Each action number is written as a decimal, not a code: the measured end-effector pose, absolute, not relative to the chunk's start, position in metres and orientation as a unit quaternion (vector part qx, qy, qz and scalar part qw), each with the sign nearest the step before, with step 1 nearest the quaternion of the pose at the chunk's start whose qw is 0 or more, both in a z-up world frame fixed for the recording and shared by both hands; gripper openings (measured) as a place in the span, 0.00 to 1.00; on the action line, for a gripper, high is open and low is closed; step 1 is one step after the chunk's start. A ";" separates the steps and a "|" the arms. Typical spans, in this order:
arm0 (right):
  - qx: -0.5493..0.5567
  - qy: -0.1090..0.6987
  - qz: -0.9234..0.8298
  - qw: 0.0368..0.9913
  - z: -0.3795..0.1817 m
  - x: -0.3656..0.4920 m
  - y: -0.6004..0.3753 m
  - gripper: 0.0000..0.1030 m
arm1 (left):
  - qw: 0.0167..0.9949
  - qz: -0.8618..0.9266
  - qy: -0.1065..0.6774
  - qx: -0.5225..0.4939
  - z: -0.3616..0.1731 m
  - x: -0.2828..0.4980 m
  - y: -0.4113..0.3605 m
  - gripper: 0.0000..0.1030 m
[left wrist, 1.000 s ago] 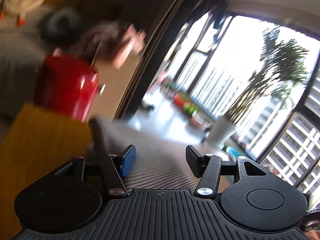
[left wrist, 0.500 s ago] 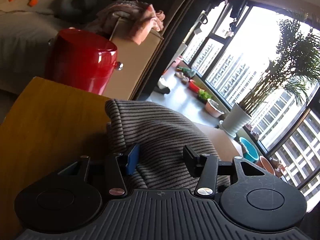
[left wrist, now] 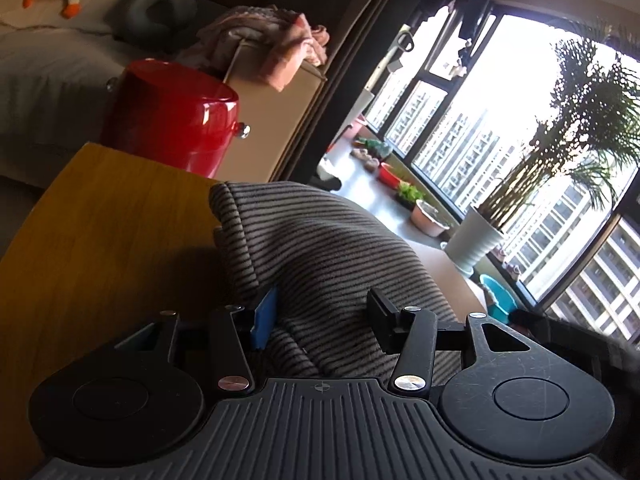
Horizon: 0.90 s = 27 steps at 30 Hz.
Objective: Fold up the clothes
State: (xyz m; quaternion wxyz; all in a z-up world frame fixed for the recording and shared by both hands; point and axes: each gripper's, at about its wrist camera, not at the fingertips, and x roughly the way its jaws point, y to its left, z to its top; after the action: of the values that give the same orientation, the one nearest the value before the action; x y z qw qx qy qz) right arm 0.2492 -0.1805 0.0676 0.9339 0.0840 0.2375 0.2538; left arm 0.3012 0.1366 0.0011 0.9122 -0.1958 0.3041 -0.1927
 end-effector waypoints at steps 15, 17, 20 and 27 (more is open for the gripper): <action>0.008 0.319 0.188 0.929 0.035 0.342 -0.108 0.65 | 0.919 -0.203 0.302 -0.153 0.001 0.300 0.130 0.58; 0.024 0.299 0.176 0.937 0.038 0.320 -0.125 0.72 | 0.919 -0.203 0.299 -0.157 0.000 0.303 0.131 0.60; 0.060 0.308 0.158 0.936 0.025 0.288 -0.145 0.72 | 0.920 -0.202 0.296 -0.159 -0.001 0.306 0.131 0.61; 0.125 0.323 0.176 0.921 0.000 0.280 -0.141 0.66 | 0.923 -0.182 0.303 -0.153 -0.002 0.302 0.135 0.65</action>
State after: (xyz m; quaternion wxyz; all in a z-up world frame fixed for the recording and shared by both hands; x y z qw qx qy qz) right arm 0.2798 -0.1412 0.0002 0.9213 0.1251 0.3234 0.1761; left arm 0.3025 0.1352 -0.0015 0.9229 -0.1526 0.3030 -0.1820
